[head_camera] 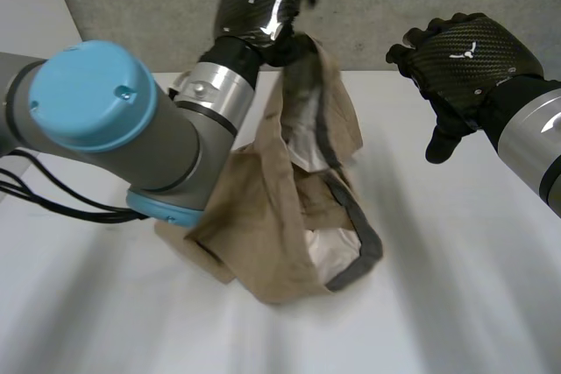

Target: Fold the shorts.

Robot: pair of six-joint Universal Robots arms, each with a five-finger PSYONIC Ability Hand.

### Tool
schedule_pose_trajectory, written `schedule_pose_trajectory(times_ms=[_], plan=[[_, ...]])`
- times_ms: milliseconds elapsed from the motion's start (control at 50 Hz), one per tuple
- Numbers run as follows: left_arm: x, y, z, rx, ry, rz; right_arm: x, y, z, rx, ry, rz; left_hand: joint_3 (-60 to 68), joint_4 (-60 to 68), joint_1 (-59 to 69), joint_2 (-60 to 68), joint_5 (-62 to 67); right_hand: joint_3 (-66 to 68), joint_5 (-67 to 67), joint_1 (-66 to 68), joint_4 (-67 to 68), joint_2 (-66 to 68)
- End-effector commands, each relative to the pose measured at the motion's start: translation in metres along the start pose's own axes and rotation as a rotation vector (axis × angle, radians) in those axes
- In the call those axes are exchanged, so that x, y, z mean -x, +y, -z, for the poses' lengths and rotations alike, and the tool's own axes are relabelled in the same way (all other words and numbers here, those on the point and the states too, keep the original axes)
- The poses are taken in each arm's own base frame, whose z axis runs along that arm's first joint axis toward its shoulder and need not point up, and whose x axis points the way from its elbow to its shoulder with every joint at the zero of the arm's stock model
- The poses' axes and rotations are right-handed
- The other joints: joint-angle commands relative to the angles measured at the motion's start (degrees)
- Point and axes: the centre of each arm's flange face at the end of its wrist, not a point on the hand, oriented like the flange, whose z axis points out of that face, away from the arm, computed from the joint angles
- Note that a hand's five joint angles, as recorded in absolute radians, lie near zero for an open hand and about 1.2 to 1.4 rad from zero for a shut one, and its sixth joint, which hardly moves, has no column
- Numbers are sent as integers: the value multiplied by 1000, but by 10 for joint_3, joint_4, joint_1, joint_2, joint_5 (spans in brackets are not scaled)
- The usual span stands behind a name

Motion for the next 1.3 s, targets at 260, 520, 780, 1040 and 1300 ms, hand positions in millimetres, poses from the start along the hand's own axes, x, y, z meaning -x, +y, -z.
schedule_pose_trajectory(times_ms=[260, 520, 780, 1040, 1300], plan=[[-8, 2, -5, 31, 42, 74, -3, -4, 2, -11, 14, 3, -237, -234, -194, -234, -238, -23, -28, -1, -34, -25], [70, -5, 15, 117, -229, -35, 12, 11, 20, 108, -83, -22, -247, -244, -204, -244, -249, -23, -28, -1, -34, -25], [80, 36, 116, 563, -232, -329, 74, 58, 43, 261, -280, -182, -244, -241, -200, -241, -245, 5, -1, 26, -6, 3], [80, 52, 175, 742, -297, -344, 136, 117, 54, 352, -406, -180, -244, -241, -200, -241, -245, 50, 45, 72, 39, 48], [87, 58, 181, 754, -368, -231, 150, 139, 36, 320, -308, -133, -188, -185, -145, -186, -190, 161, 156, 183, 150, 159]])
